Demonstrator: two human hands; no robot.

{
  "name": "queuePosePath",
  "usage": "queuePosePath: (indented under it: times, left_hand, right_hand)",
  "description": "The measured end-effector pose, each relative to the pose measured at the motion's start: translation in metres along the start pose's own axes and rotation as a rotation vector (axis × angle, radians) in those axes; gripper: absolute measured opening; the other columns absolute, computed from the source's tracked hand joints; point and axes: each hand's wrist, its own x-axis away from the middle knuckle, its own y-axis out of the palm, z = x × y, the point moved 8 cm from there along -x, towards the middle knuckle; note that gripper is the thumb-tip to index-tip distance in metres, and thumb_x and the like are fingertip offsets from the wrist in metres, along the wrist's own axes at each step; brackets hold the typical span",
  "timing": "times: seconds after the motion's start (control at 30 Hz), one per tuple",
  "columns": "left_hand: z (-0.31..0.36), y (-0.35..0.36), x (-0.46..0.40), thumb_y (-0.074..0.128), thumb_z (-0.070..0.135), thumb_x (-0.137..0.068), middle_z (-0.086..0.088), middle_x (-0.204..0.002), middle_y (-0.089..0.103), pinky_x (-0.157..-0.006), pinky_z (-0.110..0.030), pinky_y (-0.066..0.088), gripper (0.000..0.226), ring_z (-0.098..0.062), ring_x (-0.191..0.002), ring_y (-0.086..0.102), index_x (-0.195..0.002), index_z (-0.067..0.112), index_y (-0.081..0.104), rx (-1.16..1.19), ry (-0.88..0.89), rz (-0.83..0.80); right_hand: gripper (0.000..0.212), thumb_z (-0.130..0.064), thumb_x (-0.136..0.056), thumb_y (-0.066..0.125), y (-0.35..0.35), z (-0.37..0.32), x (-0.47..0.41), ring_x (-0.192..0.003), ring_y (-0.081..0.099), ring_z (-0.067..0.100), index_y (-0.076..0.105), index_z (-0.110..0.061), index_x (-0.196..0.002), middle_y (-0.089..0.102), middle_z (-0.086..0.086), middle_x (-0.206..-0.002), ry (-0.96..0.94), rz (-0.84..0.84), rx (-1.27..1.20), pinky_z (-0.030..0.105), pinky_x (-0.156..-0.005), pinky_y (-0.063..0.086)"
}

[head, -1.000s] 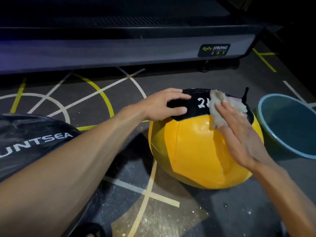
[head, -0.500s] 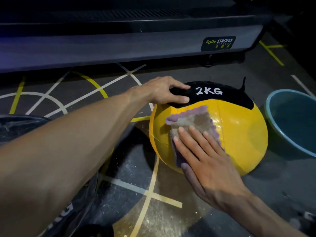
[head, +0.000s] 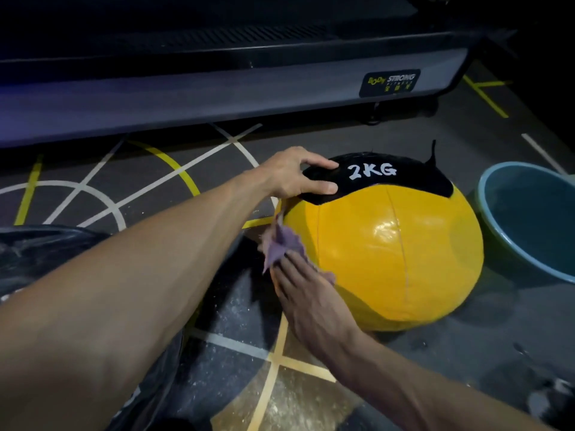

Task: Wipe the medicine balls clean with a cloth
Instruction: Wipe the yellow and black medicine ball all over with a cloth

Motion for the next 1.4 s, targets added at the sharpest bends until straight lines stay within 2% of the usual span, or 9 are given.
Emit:
queuePosePath:
  times: [0.2,0.33,0.47,0.63,0.77,1.0,1.1,1.3,1.4]
  left_hand:
    - [-0.011,0.0,-0.006,0.078,0.054,-0.084,0.004,-0.15,0.048,-0.106,-0.044,0.04,0.053,-0.022,-0.137,0.044,-0.134,0.051,0.06,0.004,-0.049,0.02]
    - [-0.008,0.001,-0.006,0.079,0.046,-0.086,0.006,-0.141,0.052,-0.103,-0.04,0.042,0.051,-0.02,-0.131,0.049,-0.134,0.046,0.062,0.042,-0.044,0.037]
    - [-0.008,0.004,-0.004,0.075,0.042,-0.09,0.012,-0.133,0.047,-0.092,-0.034,0.038,0.051,-0.014,-0.121,0.046,-0.138,0.045,0.059,0.046,-0.046,0.027]
    - [-0.022,0.001,0.001,0.078,0.046,-0.085,0.011,-0.144,0.056,-0.112,-0.042,0.043,0.047,-0.015,-0.133,0.051,-0.129,0.053,0.061,0.081,-0.027,0.076]
    - [-0.022,0.006,0.004,0.075,0.047,-0.086,0.005,-0.154,0.046,-0.112,-0.045,0.038,0.052,-0.018,-0.139,0.04,-0.135,0.051,0.057,0.1,-0.06,0.076]
    - [-0.019,0.01,0.007,0.072,0.041,-0.092,0.003,-0.155,0.042,-0.104,-0.042,0.037,0.049,-0.022,-0.14,0.037,-0.137,0.05,0.056,0.122,-0.105,0.07]
    - [-0.017,0.011,0.008,0.071,0.038,-0.093,0.006,-0.152,0.043,-0.1,-0.037,0.035,0.048,-0.016,-0.132,0.038,-0.138,0.048,0.056,0.152,-0.099,0.095]
    - [-0.014,0.014,0.013,0.072,0.039,-0.093,0.002,-0.155,0.041,-0.103,-0.04,0.035,0.05,-0.023,-0.142,0.036,-0.139,0.048,0.057,0.148,-0.122,0.121]
    - [-0.006,0.014,0.017,0.072,0.037,-0.094,0.0,-0.156,0.04,-0.102,-0.038,0.033,0.05,-0.023,-0.142,0.035,-0.14,0.046,0.056,0.129,-0.116,0.13]
  right_hand:
    - [0.054,-0.029,-0.087,0.047,0.029,0.015,0.077,-0.127,0.049,0.031,0.065,-0.007,-0.133,0.067,0.009,-0.131,0.082,0.121,-0.303,0.043,-0.128,0.0]
    - [0.065,-0.039,-0.101,0.044,0.015,0.09,0.093,-0.133,0.05,0.033,0.03,-0.014,-0.16,0.045,0.011,-0.157,0.426,0.355,-0.448,0.048,-0.124,0.018]
    - [0.069,-0.052,-0.106,0.016,0.026,0.18,0.096,-0.158,-0.002,0.026,0.012,-0.014,-0.163,0.007,0.009,-0.17,1.024,0.337,-0.678,0.052,-0.127,0.005]
    - [0.059,-0.036,-0.108,0.034,0.011,0.088,0.083,-0.156,0.015,0.029,0.027,-0.01,-0.16,0.02,0.012,-0.168,0.589,0.444,-0.44,0.053,-0.125,0.018]
    - [0.065,-0.036,-0.103,0.05,0.052,0.071,0.133,-0.156,0.018,0.025,0.026,-0.016,-0.161,0.018,0.006,-0.169,0.723,0.562,-0.534,0.05,-0.126,0.017]
    - [0.052,-0.059,-0.104,0.028,0.164,0.039,0.161,-0.085,0.055,0.02,0.06,-0.019,-0.099,0.058,-0.005,-0.083,1.702,0.644,-2.082,0.034,-0.075,0.044]
    - [0.037,-0.051,-0.108,0.035,0.165,0.042,0.139,-0.082,0.058,0.014,0.066,-0.032,-0.099,0.064,-0.006,-0.085,1.893,0.835,-2.472,0.034,-0.073,0.048]
    - [0.047,-0.047,-0.109,0.03,0.126,0.021,0.107,-0.118,0.061,0.04,0.065,-0.025,-0.13,0.069,0.012,-0.128,1.834,0.943,-3.039,0.054,-0.1,0.05]
    - [0.031,-0.035,-0.101,0.044,0.087,-0.009,0.071,-0.101,0.059,0.032,0.065,-0.012,-0.103,0.065,0.015,-0.105,1.531,0.871,-3.386,0.049,-0.105,0.039]
